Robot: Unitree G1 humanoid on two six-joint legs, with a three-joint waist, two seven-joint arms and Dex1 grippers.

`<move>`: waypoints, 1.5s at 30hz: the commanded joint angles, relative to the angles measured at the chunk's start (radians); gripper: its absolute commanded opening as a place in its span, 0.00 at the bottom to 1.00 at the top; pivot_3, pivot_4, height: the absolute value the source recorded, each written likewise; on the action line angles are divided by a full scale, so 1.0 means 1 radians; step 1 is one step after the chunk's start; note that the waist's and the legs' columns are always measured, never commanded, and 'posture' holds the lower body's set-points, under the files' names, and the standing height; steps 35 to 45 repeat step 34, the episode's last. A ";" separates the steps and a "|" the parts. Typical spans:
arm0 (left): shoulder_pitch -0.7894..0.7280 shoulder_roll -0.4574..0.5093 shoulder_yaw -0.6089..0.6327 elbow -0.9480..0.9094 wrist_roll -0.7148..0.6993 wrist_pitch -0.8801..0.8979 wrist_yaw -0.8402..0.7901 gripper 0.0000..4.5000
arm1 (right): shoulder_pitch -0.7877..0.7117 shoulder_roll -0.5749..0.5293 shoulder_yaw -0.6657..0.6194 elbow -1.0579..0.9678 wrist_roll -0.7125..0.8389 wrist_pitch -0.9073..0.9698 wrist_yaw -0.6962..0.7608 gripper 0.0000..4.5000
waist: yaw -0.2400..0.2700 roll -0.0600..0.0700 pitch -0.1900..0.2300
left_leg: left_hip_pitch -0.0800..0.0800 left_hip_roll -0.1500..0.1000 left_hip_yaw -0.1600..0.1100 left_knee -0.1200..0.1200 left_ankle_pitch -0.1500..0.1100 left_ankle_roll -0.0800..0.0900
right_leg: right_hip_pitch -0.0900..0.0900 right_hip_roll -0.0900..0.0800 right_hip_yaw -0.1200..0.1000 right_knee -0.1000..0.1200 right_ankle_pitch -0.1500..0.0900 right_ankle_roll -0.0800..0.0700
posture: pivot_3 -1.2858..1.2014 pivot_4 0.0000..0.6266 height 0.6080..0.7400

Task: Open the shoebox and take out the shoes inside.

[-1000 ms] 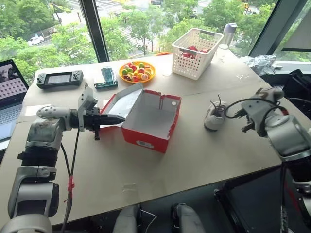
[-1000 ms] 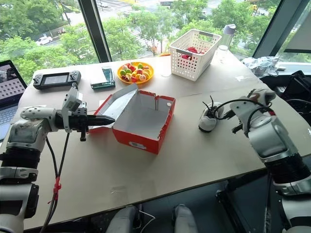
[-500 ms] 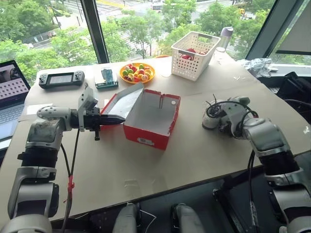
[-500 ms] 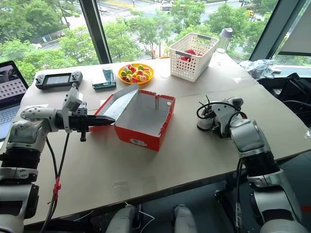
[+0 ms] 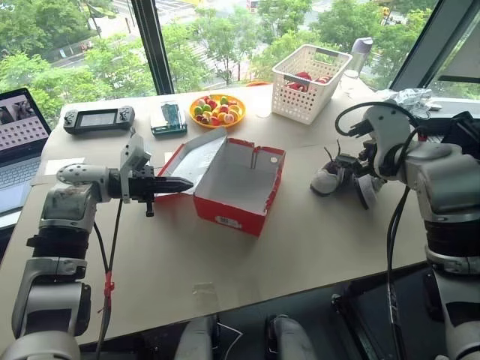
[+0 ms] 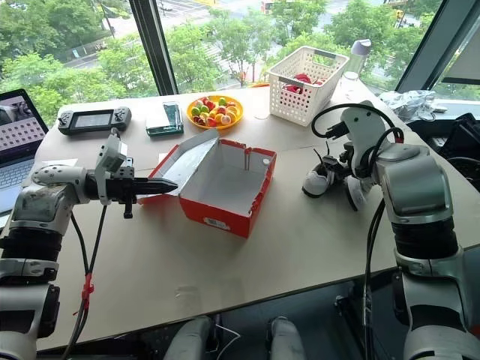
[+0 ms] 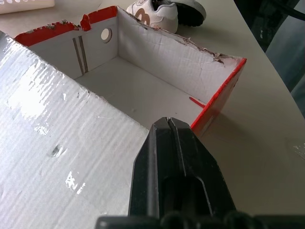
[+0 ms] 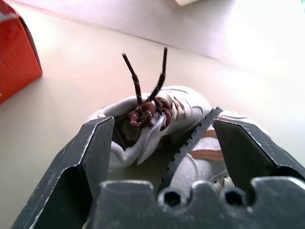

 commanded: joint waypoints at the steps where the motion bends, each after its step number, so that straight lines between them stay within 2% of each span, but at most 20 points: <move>1: 0.017 -0.002 0.094 -0.037 -0.035 0.015 0.111 0.00 | -0.055 0.084 -0.147 -0.190 0.168 0.107 0.079 0.88 | -0.002 0.000 0.000 | 0.000 0.000 0.000 0.000 0.000 0.000 | 0.000 0.000 0.000 0.000 0.000 0.000 | 0.52 0.24 1.00; 4: 0.072 -0.014 0.164 -0.082 -0.039 0.041 0.253 0.00 | 0.000 0.178 -0.216 -0.322 0.254 0.182 0.090 0.88 | -0.008 0.000 0.000 | 0.001 0.002 -0.001 0.001 0.000 0.000 | 0.001 0.003 0.000 0.002 0.001 0.002 | 0.52 0.24 1.00; 6: 0.121 -0.025 0.196 -0.127 -0.033 0.049 0.339 0.00 | 0.053 0.222 -0.219 -0.389 0.265 0.199 0.057 0.88 | -0.006 0.000 0.000 | 0.002 0.003 -0.004 0.001 0.000 0.000 | 0.003 0.005 -0.001 0.002 0.003 0.005 | 0.52 0.24 1.00; 8: 0.174 -0.064 0.255 -0.175 -0.036 0.083 0.485 0.00 | 0.139 0.288 -0.208 -0.452 0.254 0.165 -0.001 0.88 | -0.005 -0.001 0.000 | 0.003 0.003 -0.004 0.001 0.000 0.000 | 0.004 0.005 -0.001 0.002 0.000 0.000 | 0.52 0.24 1.00; 10: 0.254 -0.129 0.326 -0.260 -0.051 0.099 0.629 0.00 | 0.262 0.315 -0.146 -0.507 0.187 0.048 -0.088 0.88 | 0.001 -0.001 0.000 | 0.003 0.002 -0.004 0.000 0.000 -0.001 | 0.004 0.003 -0.001 0.002 0.000 0.000 | 0.52 0.24 1.00; 15: 0.410 -0.289 0.440 -0.425 -0.032 0.109 0.933 0.00 | 0.503 0.439 -0.124 -0.475 0.006 -0.241 -0.331 0.88 | 0.005 -0.002 -0.002 | 0.003 0.001 -0.001 0.001 0.000 -0.001 | 0.006 -0.003 -0.001 -0.003 0.001 0.001 | 0.52 0.24 1.00; 19: 0.497 -0.359 0.465 -0.456 0.010 0.075 1.086 0.00 | 0.655 0.486 -0.053 -0.427 -0.077 -0.481 -0.403 0.88 | 0.008 -0.003 -0.004 | -0.001 0.002 0.002 -0.001 0.000 -0.001 | 0.003 -0.002 -0.002 -0.007 0.005 0.003 | 0.52 0.24 1.00; 22: 0.526 -0.396 0.497 -0.464 0.007 0.028 1.147 0.00 | 0.710 0.486 0.000 -0.371 -0.125 -0.644 -0.404 0.88 | 0.008 -0.001 -0.006 | -0.003 0.010 0.005 -0.016 0.000 -0.001 | 0.006 0.006 0.000 -0.019 0.010 0.002 | 0.52 0.24 1.00; 23: 0.535 -0.405 0.501 -0.467 0.008 0.011 1.161 0.00 | 0.720 0.488 0.006 -0.348 -0.134 -0.694 -0.404 0.88 | 0.011 -0.009 -0.011 | -0.006 0.018 0.011 -0.028 0.000 -0.001 | 0.007 0.010 0.004 -0.008 0.009 0.000 | 0.52 0.24 1.00; 24: 0.546 -0.411 0.499 -0.473 0.009 -0.003 1.167 0.00 | 0.729 0.490 0.009 -0.322 -0.143 -0.738 -0.404 0.88 | 0.018 -0.014 -0.011 | -0.001 0.017 0.030 -0.037 0.001 -0.002 | 0.006 0.008 0.004 0.032 -0.007 -0.012 | 0.52 0.24 1.00; 25: 0.557 -0.416 0.494 -0.481 0.010 -0.007 1.175 0.00 | 0.736 0.489 0.009 -0.294 -0.152 -0.781 -0.406 0.88 | 0.019 -0.017 -0.011 | 0.007 0.015 0.045 -0.046 0.003 -0.005 | 0.002 0.010 0.013 0.054 -0.047 -0.021 | 0.52 0.24 1.00; 26: 0.566 -0.419 0.489 -0.486 0.009 -0.010 1.182 0.00 | 0.740 0.489 0.009 -0.274 -0.158 -0.811 -0.406 0.88 | 0.020 -0.015 -0.010 | 0.020 0.003 0.051 -0.050 0.003 -0.007 | -0.002 0.004 0.022 0.053 -0.050 -0.021 | 0.52 0.24 1.00; 27: 0.576 -0.425 0.486 -0.492 0.007 -0.022 1.185 0.00 | 0.739 0.492 0.001 -0.249 -0.158 -0.847 -0.407 0.88 | 0.020 -0.013 -0.010 | 0.025 0.000 0.039 -0.047 0.003 -0.008 | 0.002 -0.006 0.021 0.049 -0.051 -0.023 | 0.52 0.24 1.00; 29: 0.587 -0.429 0.486 -0.498 0.008 -0.045 1.197 0.00 | 0.726 0.493 -0.013 -0.207 -0.152 -0.892 -0.401 0.88 | 0.015 0.000 -0.008 | 0.029 -0.006 -0.006 -0.025 -0.003 -0.017 | 0.022 -0.005 -0.004 0.037 -0.052 -0.025 | 0.52 0.24 1.00; 30: 0.591 -0.430 0.486 -0.499 0.009 -0.054 1.204 0.00 | 0.720 0.486 -0.013 -0.190 -0.157 -0.907 -0.399 0.88 | 0.006 0.016 -0.012 | 0.026 -0.009 -0.032 -0.017 -0.006 -0.017 | 0.034 -0.001 -0.023 0.026 -0.050 -0.023 | 0.52 0.24 1.00; 31: 0.592 -0.432 0.487 -0.501 0.007 -0.061 1.211 0.00 | 0.713 0.480 -0.014 -0.171 -0.162 -0.921 -0.397 0.88 | 0.002 0.056 -0.022 | 0.015 -0.002 -0.057 -0.006 -0.006 -0.017 | 0.046 0.016 -0.038 -0.002 -0.041 -0.017 | 0.52 0.24 1.00; 32: 0.594 -0.433 0.486 -0.501 0.004 -0.064 1.215 0.00 | 0.708 0.478 -0.016 -0.157 -0.162 -0.932 -0.395 0.88 | 0.014 0.053 -0.027 | -0.035 0.027 -0.081 -0.017 -0.006 -0.017 | 0.062 0.057 -0.053 -0.012 -0.008 -0.015 | 0.52 0.24 1.00; 33: 0.595 -0.432 0.483 -0.501 0.004 -0.069 1.217 0.00 | 0.706 0.477 -0.017 -0.144 -0.164 -0.943 -0.393 0.88 | 0.031 0.029 -0.035 | -0.034 0.015 -0.052 -0.033 -0.005 -0.017 | 0.065 0.060 -0.066 0.065 -0.051 -0.008 | 0.52 0.24 1.00; 34: 0.596 -0.430 0.481 -0.501 0.005 -0.067 1.220 0.00 | 0.704 0.474 -0.015 -0.134 -0.168 -0.953 -0.390 0.88 | 0.031 0.029 -0.035 | -0.016 -0.012 -0.037 -0.075 0.011 -0.033 | 0.081 0.053 -0.054 0.084 -0.145 -0.008 | 0.52 0.24 1.00; 45: 0.596 -0.430 0.481 -0.501 0.005 -0.067 1.220 0.00 | 0.704 0.474 -0.015 -0.134 -0.168 -0.953 -0.390 0.88 | 0.031 0.029 -0.035 | -0.016 -0.012 -0.037 -0.075 0.011 -0.033 | 0.081 0.053 -0.054 0.084 -0.145 -0.008 | 0.52 0.24 1.00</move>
